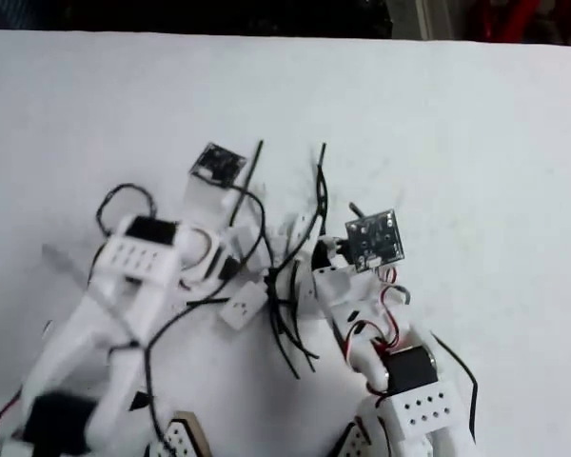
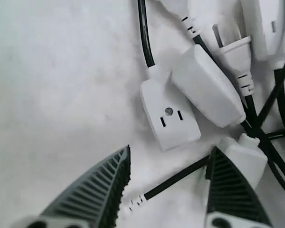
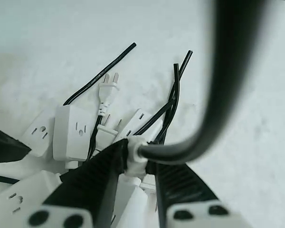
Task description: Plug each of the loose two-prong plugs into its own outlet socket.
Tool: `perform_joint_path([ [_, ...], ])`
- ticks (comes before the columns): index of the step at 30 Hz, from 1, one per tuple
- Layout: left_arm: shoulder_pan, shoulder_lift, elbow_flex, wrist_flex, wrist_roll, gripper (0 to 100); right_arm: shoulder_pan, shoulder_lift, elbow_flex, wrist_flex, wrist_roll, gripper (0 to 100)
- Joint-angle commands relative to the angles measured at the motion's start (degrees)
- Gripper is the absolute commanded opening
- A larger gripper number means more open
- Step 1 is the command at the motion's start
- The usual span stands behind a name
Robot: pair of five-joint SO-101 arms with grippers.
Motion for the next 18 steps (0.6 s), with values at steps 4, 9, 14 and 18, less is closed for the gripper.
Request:
perform_joint_path([
  [4, -0.66, 15.96, -11.16, -2.64, 0.7, 26, 0.48, -0.84, -0.44, -0.57, -0.53, 1.7],
  [9, -0.22, 18.33, -13.71, -3.08, 0.79, 26, 0.57, -0.84, -0.44, -0.57, -0.53, 1.7],
  [14, -0.57, 23.34, -13.71, -7.38, 2.37, 26, 0.57, -0.84, -0.44, -0.57, -0.53, 1.7],
  [18, -2.68, 25.71, -16.79, -5.1, 3.08, 26, 0.66, -0.84, -0.35, -0.48, -0.53, 1.7],
])
